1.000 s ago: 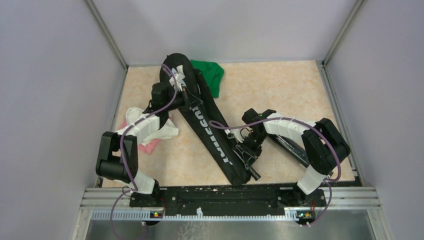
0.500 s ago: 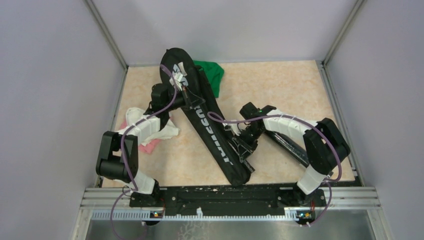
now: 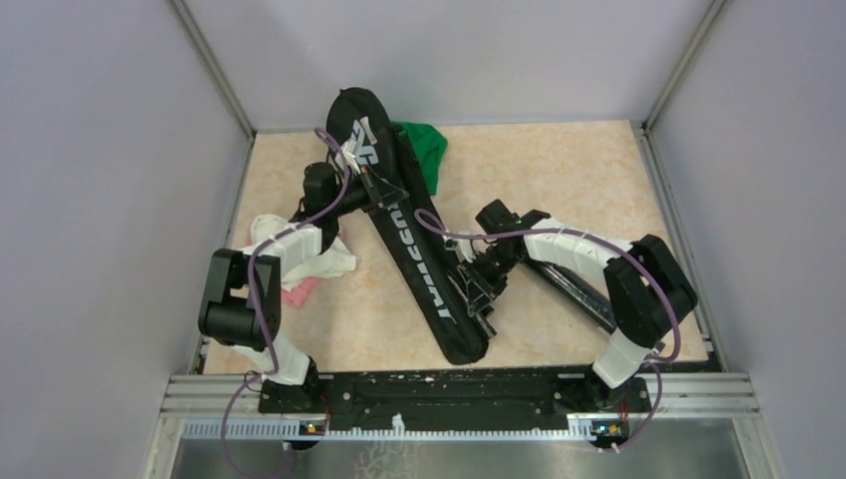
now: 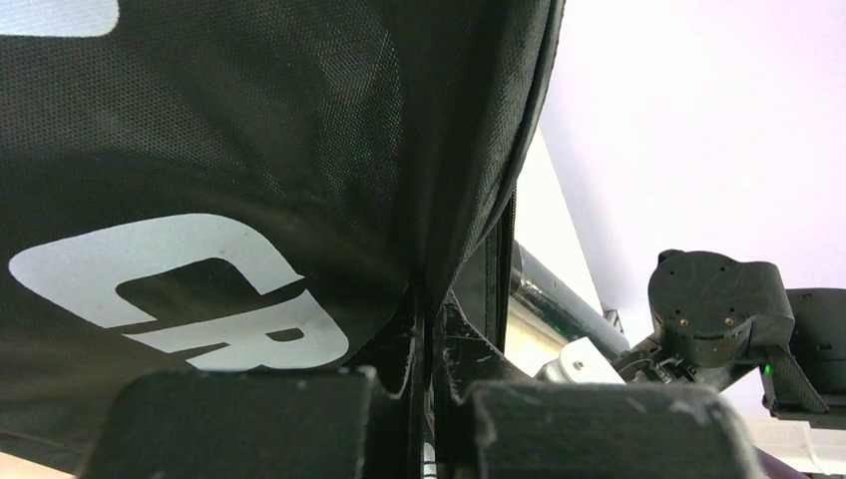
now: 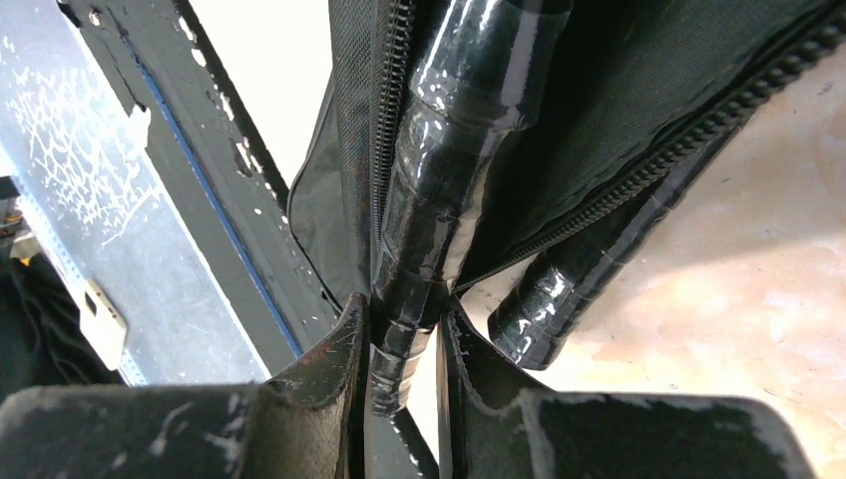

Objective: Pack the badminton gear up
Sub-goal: Adjust the racket in the racket bag.

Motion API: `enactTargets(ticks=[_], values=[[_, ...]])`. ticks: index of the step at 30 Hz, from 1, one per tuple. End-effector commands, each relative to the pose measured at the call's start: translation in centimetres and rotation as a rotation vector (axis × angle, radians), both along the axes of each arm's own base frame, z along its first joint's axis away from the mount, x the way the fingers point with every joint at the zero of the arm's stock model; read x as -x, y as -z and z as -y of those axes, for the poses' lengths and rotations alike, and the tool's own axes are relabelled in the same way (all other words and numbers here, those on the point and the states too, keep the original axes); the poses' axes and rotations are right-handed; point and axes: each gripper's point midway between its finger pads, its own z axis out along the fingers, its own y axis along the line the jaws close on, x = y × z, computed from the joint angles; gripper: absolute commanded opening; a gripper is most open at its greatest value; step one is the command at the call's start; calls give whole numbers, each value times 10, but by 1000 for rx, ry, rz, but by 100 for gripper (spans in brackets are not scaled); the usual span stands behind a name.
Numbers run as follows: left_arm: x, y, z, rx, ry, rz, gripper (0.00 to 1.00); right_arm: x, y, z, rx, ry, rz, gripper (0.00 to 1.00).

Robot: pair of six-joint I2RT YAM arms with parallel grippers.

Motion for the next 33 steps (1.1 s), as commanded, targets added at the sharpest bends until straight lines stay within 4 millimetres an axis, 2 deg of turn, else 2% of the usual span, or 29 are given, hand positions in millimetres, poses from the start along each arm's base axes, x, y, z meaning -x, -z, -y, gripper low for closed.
enactTargets(ticks=[1,7,13,16,19,24,33], values=[[10,-8,14,35,83,-30,0,-41,-35,-45,-210,-44,184,1],[2,-18,15,31,90,-8,0,-41,-31,-39,-166,-18,177,20],[-1,-26,18,56,137,16,0,-51,-34,-29,-132,2,276,39],[-1,-27,18,72,157,27,0,-57,-41,-23,-122,16,341,52],[-1,-30,18,79,173,58,0,-68,-53,-15,-128,50,410,57],[0,-34,20,84,198,85,0,-88,-71,-2,-126,138,520,57],[5,-41,21,102,223,103,0,-103,-58,-9,-118,182,518,58]])
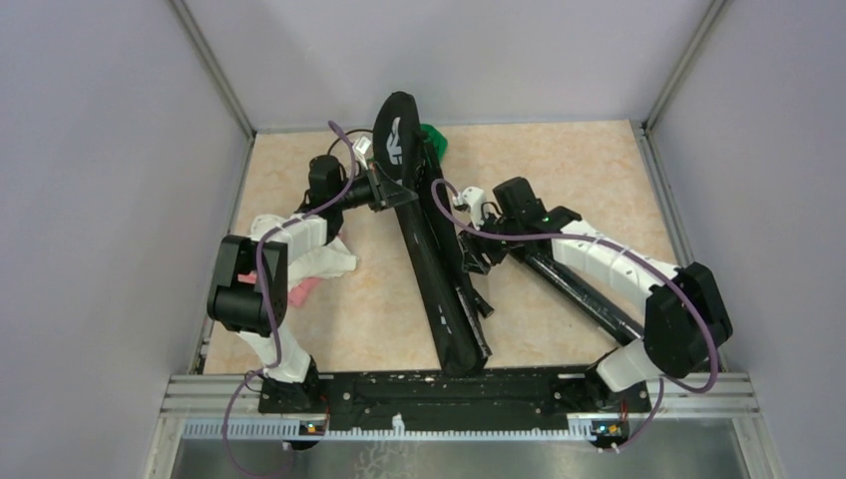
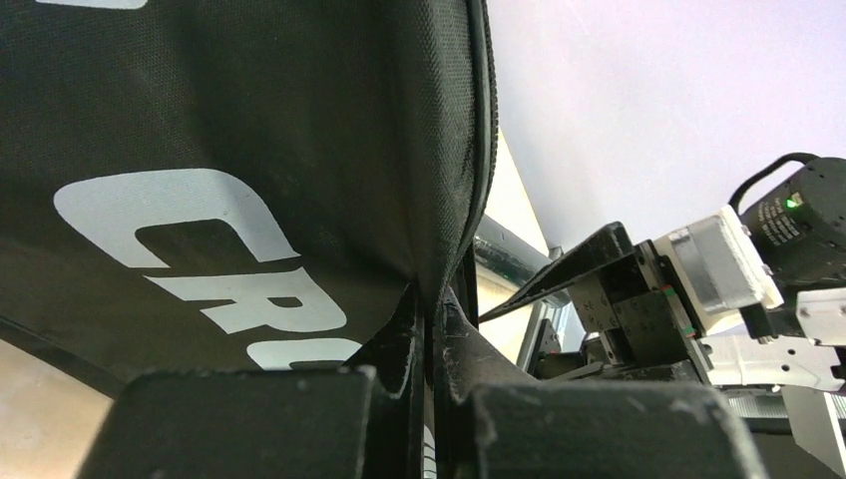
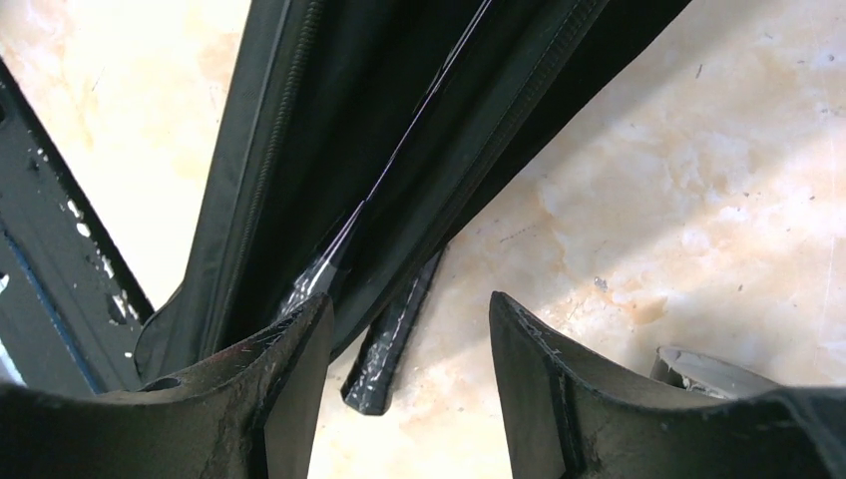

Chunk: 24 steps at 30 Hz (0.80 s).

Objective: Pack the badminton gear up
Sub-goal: Adjust the racket in the racket bag.

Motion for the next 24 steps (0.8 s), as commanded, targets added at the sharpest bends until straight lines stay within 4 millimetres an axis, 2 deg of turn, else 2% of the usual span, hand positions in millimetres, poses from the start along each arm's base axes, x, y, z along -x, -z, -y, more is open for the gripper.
enactTargets(ticks=[1,7,10,15,17,21,22,24], values=[[-1,-37,4,49,44,141,0,-14,5,-9,-23,21,15,58],[0,-39,4,54,48,150,0,-8,16,-21,-64,-15,-57,56],[2,-40,4,60,53,153,0,-3,26,-24,-72,-17,-99,52],[2,-42,4,72,54,159,0,5,39,-29,-92,-42,-153,37],[2,-42,4,75,56,160,0,5,40,-29,-95,-45,-151,29],[2,-42,3,72,54,164,0,1,26,-28,-97,-39,-113,3],[2,-42,2,70,54,166,0,0,18,-28,-106,-39,-96,0],[1,-44,-1,61,54,180,0,0,0,-28,-124,-41,-64,0]])
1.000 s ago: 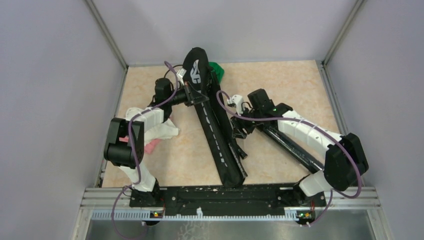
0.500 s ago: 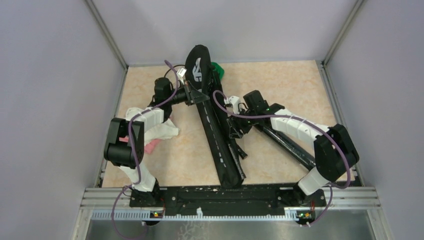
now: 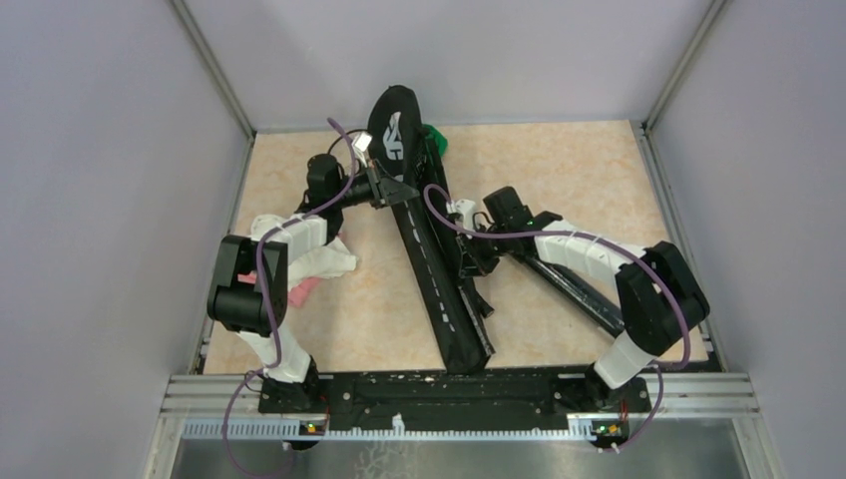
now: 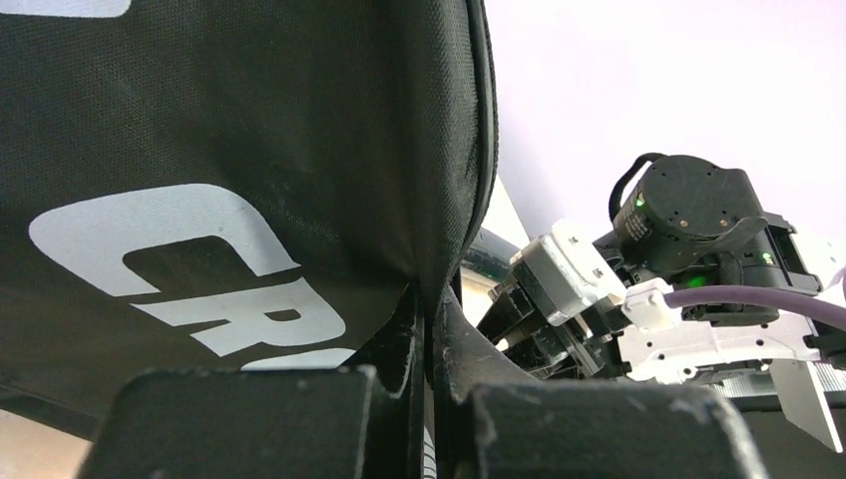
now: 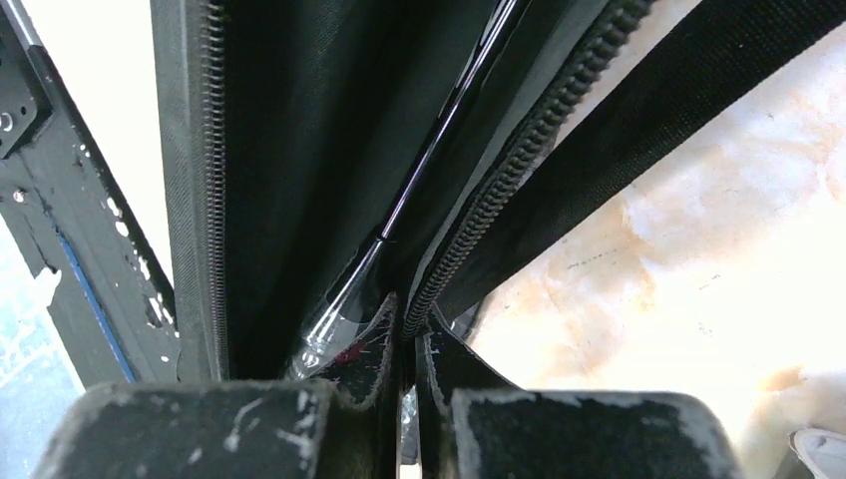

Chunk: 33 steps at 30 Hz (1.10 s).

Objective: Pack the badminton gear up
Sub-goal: Adjust the racket in the racket bag, then place the racket bag at the center of the board.

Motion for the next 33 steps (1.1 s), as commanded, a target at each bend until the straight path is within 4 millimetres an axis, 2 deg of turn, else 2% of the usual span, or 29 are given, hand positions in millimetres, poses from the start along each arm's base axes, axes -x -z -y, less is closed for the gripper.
enactTargets(ticks=[1,4,7,11,15,18,27,33], values=[[-2,-29,-5,10,18,140,0,-10,-55,-7,-88,-9,122,0],[-7,-34,-14,-23,30,197,4,-17,-86,-3,-91,18,195,0],[-13,-36,-18,-83,52,230,8,-31,-113,11,-35,89,281,0],[-14,-35,-19,-105,59,248,8,-50,-131,32,80,183,348,0],[-21,-25,-18,-120,50,224,0,-68,-131,52,194,267,408,0],[-24,-14,-14,-137,57,203,0,-79,-128,64,255,308,459,0],[-20,12,3,-202,83,200,0,-87,-121,82,317,364,527,0],[-18,20,13,-220,102,203,14,-81,-113,83,312,360,547,0]])
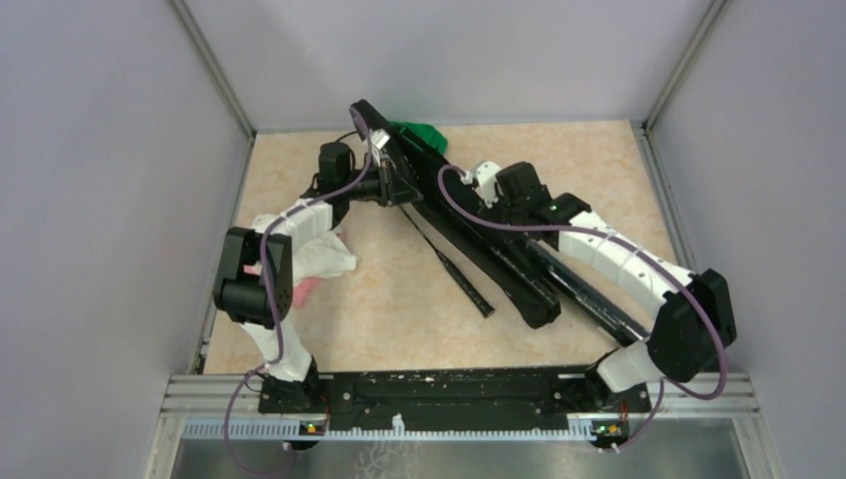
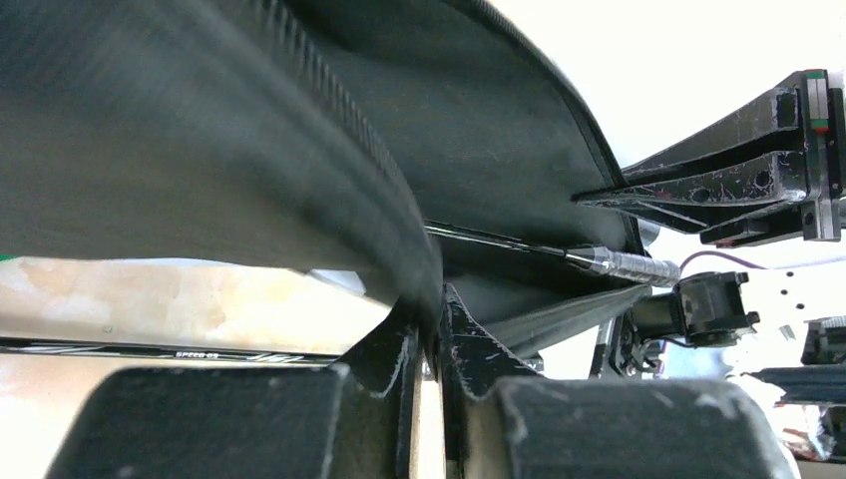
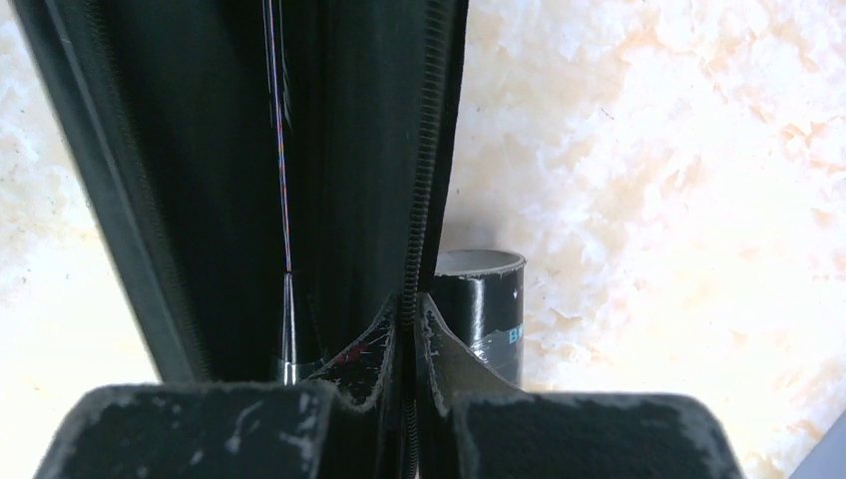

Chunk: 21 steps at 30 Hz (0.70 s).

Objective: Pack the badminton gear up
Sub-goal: Place the racket bag at the center of the board.

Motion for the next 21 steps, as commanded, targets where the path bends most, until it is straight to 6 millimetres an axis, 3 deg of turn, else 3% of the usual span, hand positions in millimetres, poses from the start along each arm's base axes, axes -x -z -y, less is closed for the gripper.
enactTargets(ticks=[1,6,12,21], values=[[-6,-3,9,-18,26,65,15,-6,-29,-1,-42,1,133,0],[-4,-5,11,-15,44,77,25,4,-33,-7,-98,-40,152,0],[3,-15,10,-16,76,131,43,14,-23,-17,-145,-72,95,0],[32,-16,2,-53,124,251,88,11,-21,-26,-234,-93,28,0]])
